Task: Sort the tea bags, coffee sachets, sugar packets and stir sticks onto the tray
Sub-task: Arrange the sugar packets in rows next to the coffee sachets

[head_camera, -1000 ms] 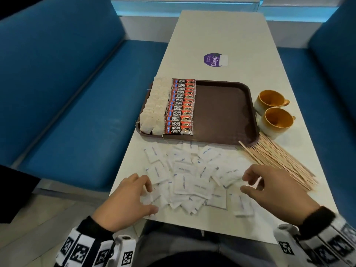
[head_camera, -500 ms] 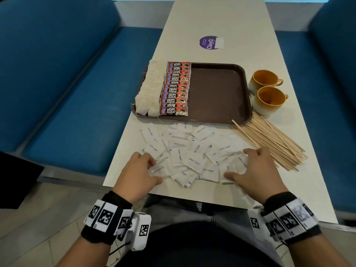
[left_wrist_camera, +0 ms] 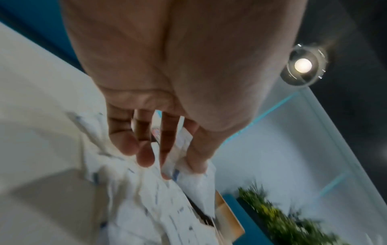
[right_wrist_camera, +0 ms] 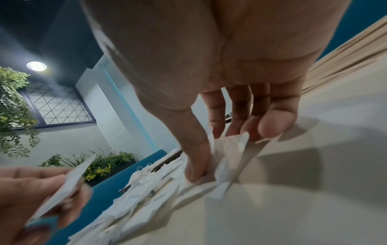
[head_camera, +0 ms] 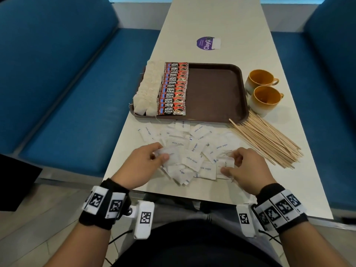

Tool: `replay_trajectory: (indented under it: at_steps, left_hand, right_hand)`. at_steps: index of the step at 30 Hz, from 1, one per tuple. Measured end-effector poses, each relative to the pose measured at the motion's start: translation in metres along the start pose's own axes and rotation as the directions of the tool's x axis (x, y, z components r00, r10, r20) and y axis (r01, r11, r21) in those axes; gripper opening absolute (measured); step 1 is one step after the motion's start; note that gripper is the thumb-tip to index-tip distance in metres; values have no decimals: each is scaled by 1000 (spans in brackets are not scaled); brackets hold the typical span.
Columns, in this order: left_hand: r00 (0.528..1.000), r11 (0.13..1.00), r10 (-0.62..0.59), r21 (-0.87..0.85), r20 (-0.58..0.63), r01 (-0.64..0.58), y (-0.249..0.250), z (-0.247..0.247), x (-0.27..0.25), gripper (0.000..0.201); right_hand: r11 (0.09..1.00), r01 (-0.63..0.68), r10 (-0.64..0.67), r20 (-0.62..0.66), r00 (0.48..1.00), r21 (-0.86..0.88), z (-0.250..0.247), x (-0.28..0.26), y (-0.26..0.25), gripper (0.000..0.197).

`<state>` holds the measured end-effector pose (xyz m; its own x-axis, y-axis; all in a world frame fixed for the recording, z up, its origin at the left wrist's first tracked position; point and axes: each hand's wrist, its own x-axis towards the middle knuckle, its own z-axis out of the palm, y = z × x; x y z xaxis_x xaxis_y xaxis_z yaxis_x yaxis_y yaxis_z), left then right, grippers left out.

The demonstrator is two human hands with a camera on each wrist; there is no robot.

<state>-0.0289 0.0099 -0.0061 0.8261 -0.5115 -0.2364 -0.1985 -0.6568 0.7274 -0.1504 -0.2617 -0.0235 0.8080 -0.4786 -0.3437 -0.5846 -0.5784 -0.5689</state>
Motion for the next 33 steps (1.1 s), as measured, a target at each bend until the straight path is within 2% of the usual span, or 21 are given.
replay_trajectory:
  at_steps: [4,8,11,16,20,23,26,30,33]
  left_hand:
    - [967,956,197,185,163,-226,29,29,26,12]
    - [930,848,258,401,262,-348,45,47,45,14]
    - [924,813,270,451,269,-369,47,51,50,15]
    - [931,814,225,470,287,-342,46,54,50,13]
    - [938,908,204,304,281,-289,40,49,55,24]
    - [959,957,201,169,200,-236,38,41,56,26]
    - [986,990,132,27,97,-136,36,28,59,36]
    - [995,990,64,123,73,-73,36,17,69,15]
    - [992,977,81,191,102,-99,44,27,74,8]
  right_hand:
    - [997,23,-24,12,1000,77,1,-4,-1,34]
    - [987,34,-41,41,998,155,-3,-4,0,37]
    - [986,57,-68,64,996,158,-12,-4,3,29]
    - [984,123,-129,37,991,132,-29,-1,-4,16]
    - [983,169,-175,89,981,75,-40,16,-24,19]
    - [980,185,-173,143,974,-74,-42,34,-38,36]
    - [966,202,-170,186,968,-163,-37,48,-46,59]
    - [929,224,-165,211,963,-295,-32,58,-48,63]
    - [925,214,-147,224,964,-314,-27,56,-44,59]
